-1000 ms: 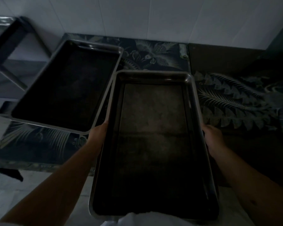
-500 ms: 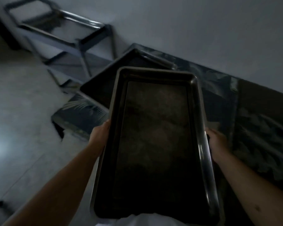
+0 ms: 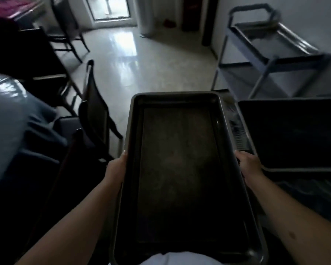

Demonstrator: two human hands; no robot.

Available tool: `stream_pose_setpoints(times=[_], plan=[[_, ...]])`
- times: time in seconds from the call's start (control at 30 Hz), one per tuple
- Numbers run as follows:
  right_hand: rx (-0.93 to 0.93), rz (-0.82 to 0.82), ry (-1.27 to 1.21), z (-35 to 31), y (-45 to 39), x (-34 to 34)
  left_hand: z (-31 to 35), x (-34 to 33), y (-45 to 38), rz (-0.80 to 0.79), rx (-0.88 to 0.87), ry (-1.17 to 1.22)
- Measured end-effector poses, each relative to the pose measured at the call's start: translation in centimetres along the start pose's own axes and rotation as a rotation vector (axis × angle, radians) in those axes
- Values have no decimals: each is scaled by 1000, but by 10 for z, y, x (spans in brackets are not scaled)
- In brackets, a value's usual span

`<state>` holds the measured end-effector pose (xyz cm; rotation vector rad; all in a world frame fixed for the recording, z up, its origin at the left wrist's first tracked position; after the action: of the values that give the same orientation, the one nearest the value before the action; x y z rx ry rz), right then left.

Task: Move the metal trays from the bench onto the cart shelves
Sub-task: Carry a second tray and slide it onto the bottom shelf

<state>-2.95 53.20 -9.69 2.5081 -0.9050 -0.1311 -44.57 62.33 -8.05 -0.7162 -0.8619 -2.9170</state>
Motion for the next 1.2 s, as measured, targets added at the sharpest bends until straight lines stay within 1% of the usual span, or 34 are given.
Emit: stream_pose_setpoints(times=[0.07, 0.17, 0.33, 0.43, 0.67, 0.77, 0.9, 1.07, 1.13, 1.2], plan=[[48, -31, 46, -6, -5, -29, -10, 16, -7, 58, 28, 60], [90, -55, 85, -18, -12, -59, -8, 34, -28, 93, 48, 74], [56, -53, 75, -30, -34, -107, 6, 63, -82, 81, 28, 32], [65, -36, 98, -38, -43, -136, 20, 78, -113, 82, 17, -9], [61, 21, 139, -71, -90, -175, 58, 71, -185, 37, 50, -41], [58, 22, 140, -81, -129, -192, 84, 59, -225, 41, 44, -98], [82, -40, 195, -101, -212, -229, 130, 46, -292, 83, 55, -127], [110, -115, 267, -163, -313, -293, 200, 42, -370, 173, 61, -132], [91, -138, 271, -191, -344, -318, 221, 46, -393, 182, 104, -95], [101, -177, 336, -216, -375, -342, 240, 50, -415, 182, 143, -57]])
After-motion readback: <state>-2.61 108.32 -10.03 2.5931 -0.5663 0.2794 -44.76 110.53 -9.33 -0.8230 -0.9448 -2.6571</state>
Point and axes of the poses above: each hand's wrist, its own y-axis away from the middle knuckle, its own x-axis out of the back of the hand, z = x × y, the point moved 2 cm from there along -y, towards the middle knuckle, and after that the axes turned 9 degrees about -y, right-handed, at the moved point
